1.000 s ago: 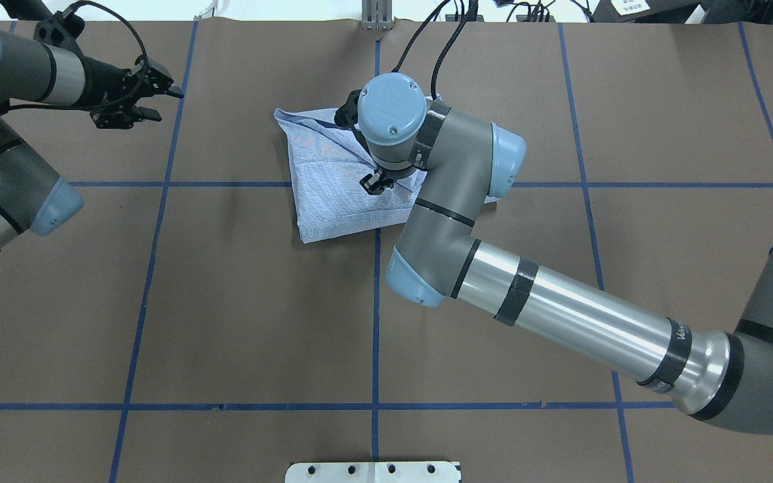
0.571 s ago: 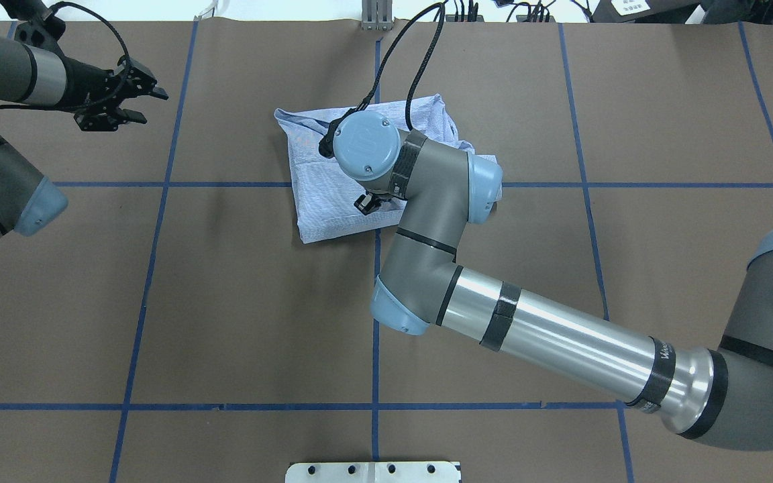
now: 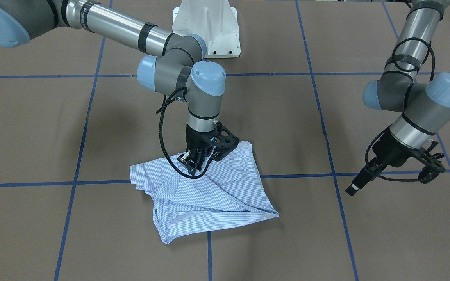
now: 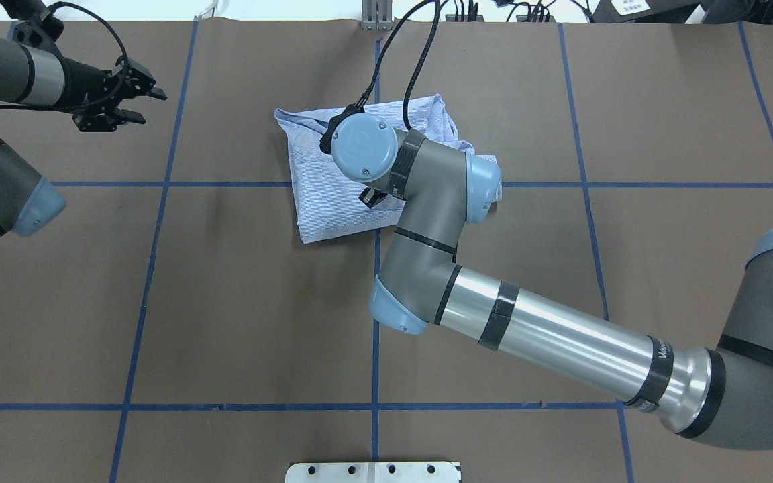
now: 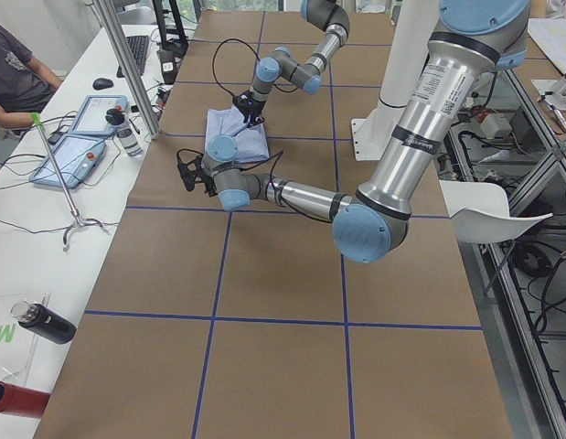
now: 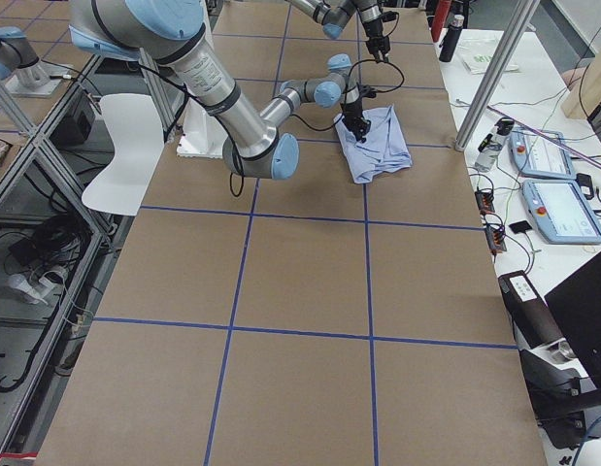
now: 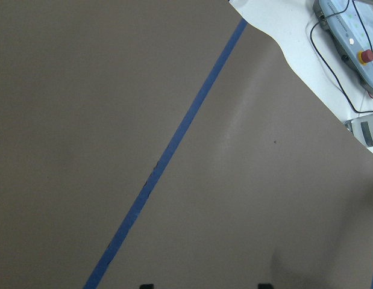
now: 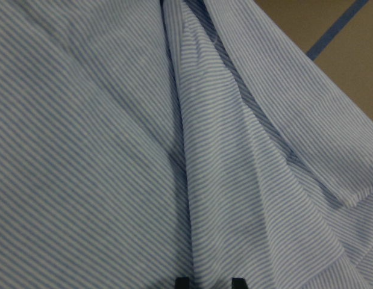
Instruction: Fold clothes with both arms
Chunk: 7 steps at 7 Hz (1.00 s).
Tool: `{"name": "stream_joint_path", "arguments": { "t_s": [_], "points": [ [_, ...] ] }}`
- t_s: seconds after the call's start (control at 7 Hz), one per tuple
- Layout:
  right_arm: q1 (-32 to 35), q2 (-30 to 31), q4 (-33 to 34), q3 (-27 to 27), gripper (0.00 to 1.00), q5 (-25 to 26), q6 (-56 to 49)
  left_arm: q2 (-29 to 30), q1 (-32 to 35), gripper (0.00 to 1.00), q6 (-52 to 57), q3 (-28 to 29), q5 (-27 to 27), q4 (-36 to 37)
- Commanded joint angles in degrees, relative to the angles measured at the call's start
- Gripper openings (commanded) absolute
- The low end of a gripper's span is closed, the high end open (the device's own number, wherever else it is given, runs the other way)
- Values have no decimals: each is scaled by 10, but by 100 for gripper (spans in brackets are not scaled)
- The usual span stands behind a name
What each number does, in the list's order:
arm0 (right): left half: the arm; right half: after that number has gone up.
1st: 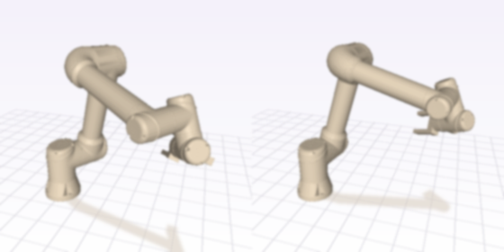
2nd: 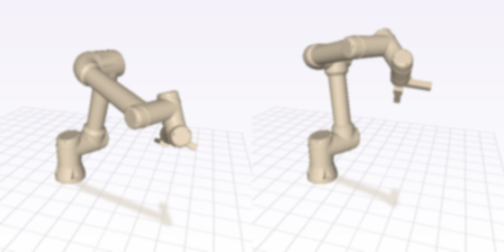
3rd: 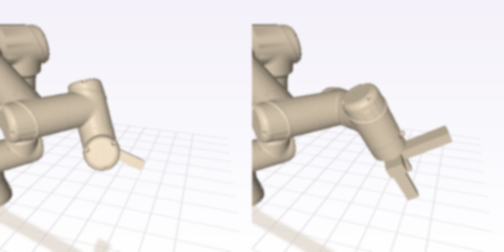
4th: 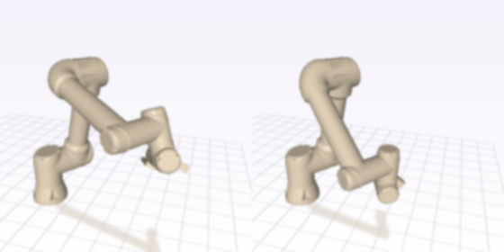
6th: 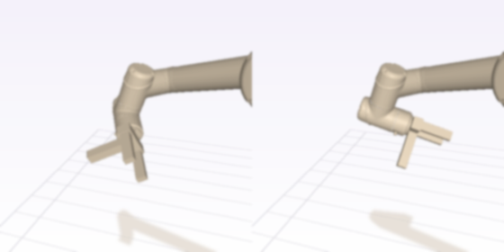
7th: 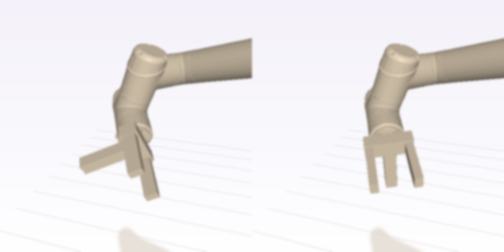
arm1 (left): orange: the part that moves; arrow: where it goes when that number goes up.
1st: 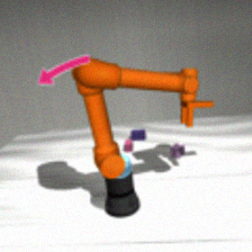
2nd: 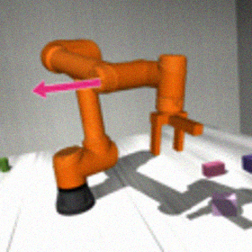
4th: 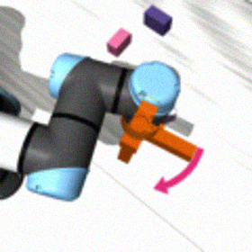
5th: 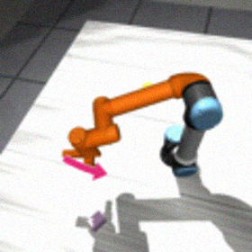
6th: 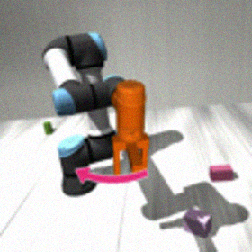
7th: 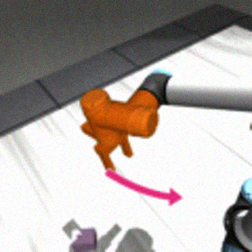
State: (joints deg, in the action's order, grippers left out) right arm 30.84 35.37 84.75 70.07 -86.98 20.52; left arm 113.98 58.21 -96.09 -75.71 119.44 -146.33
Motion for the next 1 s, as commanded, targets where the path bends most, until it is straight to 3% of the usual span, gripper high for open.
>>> {"name": "stream_joint_path", "arguments": {
  "t_s": [0.0,0.43,0.86],
  "points": [
    [0,0,1,-5,0,7,0,-1,1,65,-1,-1,0,0],
    [35,-28,30,-14,0,3,-20,-2,0,65,-1,0,0,0],
    [75,-79,5,-119,0,12,-37,-2,1,65,0,0,0,0]
  ]
}}
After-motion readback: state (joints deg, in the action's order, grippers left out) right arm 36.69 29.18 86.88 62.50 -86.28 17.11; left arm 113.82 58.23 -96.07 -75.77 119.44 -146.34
